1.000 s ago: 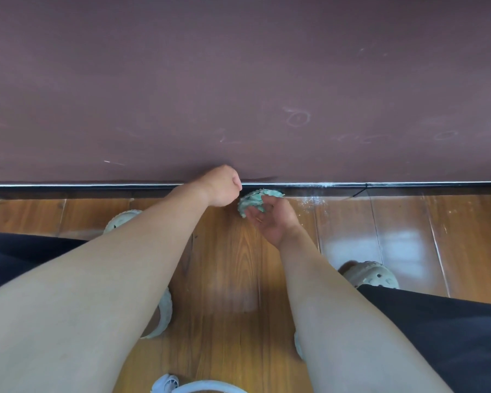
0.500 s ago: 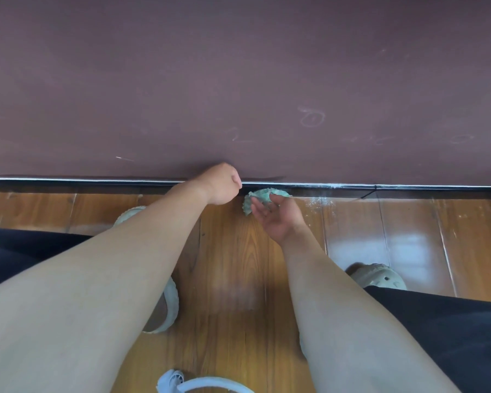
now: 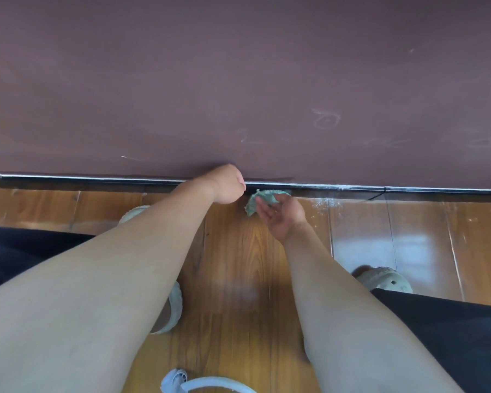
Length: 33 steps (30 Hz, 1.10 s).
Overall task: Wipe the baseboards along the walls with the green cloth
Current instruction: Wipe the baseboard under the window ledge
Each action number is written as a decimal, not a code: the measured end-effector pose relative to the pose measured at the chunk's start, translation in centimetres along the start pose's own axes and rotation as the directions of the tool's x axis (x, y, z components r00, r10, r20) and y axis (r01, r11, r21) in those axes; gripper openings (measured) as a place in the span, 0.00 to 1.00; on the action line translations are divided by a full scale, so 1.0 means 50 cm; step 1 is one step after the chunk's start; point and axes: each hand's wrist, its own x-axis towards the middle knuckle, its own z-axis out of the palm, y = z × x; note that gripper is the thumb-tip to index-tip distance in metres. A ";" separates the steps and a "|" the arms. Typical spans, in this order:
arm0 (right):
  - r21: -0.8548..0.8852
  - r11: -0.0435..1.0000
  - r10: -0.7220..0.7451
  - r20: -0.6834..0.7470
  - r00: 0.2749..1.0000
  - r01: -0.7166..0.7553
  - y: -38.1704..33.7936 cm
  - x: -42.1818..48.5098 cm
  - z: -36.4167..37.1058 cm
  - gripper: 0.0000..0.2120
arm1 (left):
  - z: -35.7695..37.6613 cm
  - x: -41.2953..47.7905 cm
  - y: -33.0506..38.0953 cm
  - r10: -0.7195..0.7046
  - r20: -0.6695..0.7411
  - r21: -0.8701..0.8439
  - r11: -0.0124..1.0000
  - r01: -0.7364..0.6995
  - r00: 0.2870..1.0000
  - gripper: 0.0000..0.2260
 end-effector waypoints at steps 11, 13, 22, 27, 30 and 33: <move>-0.211 0.976 -0.043 0.052 0.998 0.053 -0.047 -0.013 -0.037 0.15 | 0.038 0.037 0.059 0.067 0.077 0.034 0.997 -0.069 0.995 0.10; -0.212 0.969 -0.138 -0.021 0.990 0.130 -0.077 -0.010 -0.071 0.13 | 0.048 0.046 0.080 0.094 0.090 0.053 0.994 -0.099 0.992 0.11; -0.359 0.910 -0.271 -0.143 0.952 0.205 -0.141 -0.015 -0.141 0.17 | 0.082 0.055 0.107 0.102 0.109 0.129 0.985 -0.116 0.989 0.11; -0.731 0.676 -0.031 0.098 0.995 0.093 -0.060 -0.022 -0.068 0.17 | 0.088 0.060 0.109 0.086 0.076 0.088 0.992 -0.093 0.993 0.11; -0.811 0.559 -0.111 0.134 0.985 0.173 -0.064 -0.006 -0.042 0.16 | 0.092 0.069 0.104 0.085 0.061 0.090 0.992 -0.091 0.994 0.12; -0.827 0.535 -0.397 -0.065 0.915 0.173 -0.110 0.005 -0.075 0.15 | 0.093 0.073 0.100 0.074 0.101 0.099 0.992 -0.084 0.992 0.10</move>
